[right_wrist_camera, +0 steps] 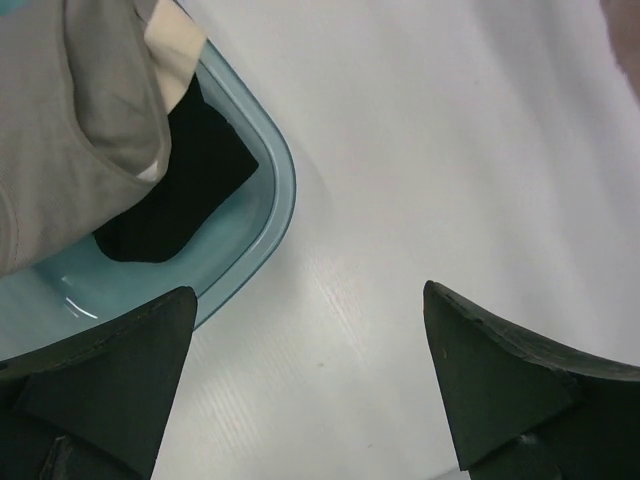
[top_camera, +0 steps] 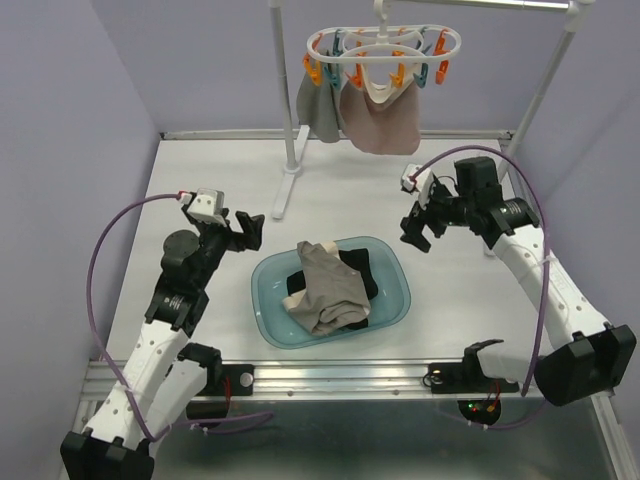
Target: Remove the underwear clipped to the hanger
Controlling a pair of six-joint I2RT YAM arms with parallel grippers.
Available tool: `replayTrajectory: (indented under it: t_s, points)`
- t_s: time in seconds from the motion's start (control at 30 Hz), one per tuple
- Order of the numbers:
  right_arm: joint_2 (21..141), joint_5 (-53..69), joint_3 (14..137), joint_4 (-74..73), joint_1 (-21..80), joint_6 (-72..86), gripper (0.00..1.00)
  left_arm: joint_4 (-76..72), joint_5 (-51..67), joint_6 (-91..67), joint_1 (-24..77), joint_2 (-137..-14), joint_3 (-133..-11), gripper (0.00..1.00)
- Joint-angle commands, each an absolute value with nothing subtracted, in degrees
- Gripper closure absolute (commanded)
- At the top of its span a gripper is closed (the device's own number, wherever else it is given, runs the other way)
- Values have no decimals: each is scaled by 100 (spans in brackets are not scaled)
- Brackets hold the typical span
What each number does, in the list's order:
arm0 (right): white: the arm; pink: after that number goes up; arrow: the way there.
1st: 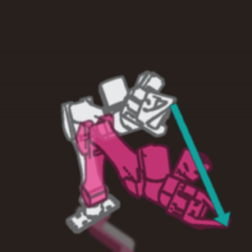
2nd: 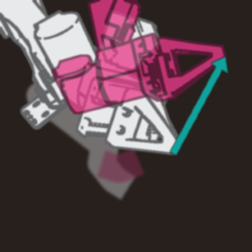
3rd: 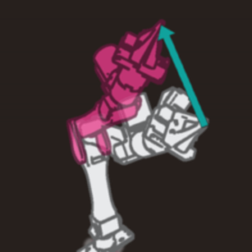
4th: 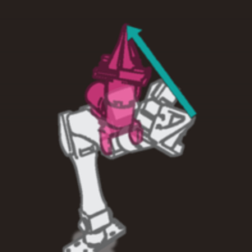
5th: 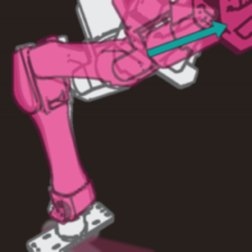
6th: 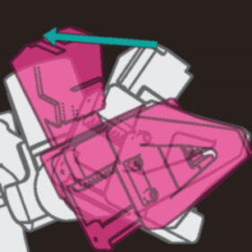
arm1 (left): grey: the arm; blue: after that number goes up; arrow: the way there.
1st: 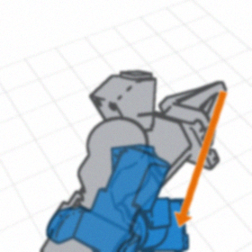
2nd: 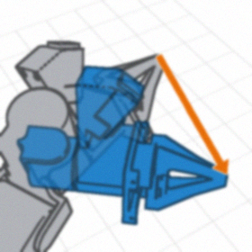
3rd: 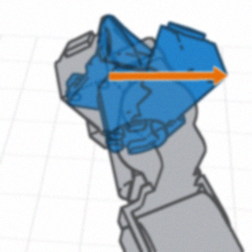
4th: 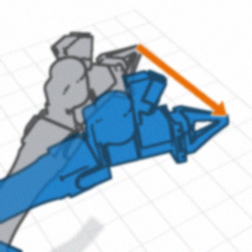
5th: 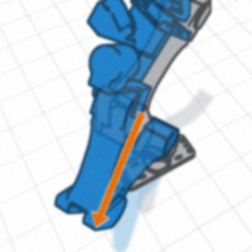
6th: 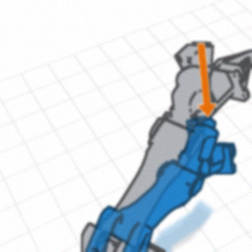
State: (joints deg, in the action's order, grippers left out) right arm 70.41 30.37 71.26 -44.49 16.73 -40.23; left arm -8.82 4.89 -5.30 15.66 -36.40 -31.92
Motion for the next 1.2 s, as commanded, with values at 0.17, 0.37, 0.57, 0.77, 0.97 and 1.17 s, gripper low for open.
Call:
replayTrajectory:
  t_s: [0.17,0.37,0.57,0.77,0.97,1.17]
  points:
    - [6618,3173,5345,-1630,564,-1549,0,-2021,1590,-1449,1564,-4981,-4252,1]
    - [6943,3271,5141,-1177,-869,-817,0,-2135,1275,-1441,1757,-6018,-4991,1]
    - [6083,2400,4799,-1134,-932,-1292,0,-2565,686,-1301,2082,-7248,-5808,1]
    - [5853,2601,4693,-1107,-932,-1222,0,-2996,492,-1195,2136,-8497,-7003,2]
    - [5792,2716,4693,-1107,-932,-1169,0,-3418,668,-1283,2162,-9904,-8243,6]
    - [5827,2812,4693,-1116,-932,-1143,0,-4585,887,-1072,2118,-10625,-8411,7]
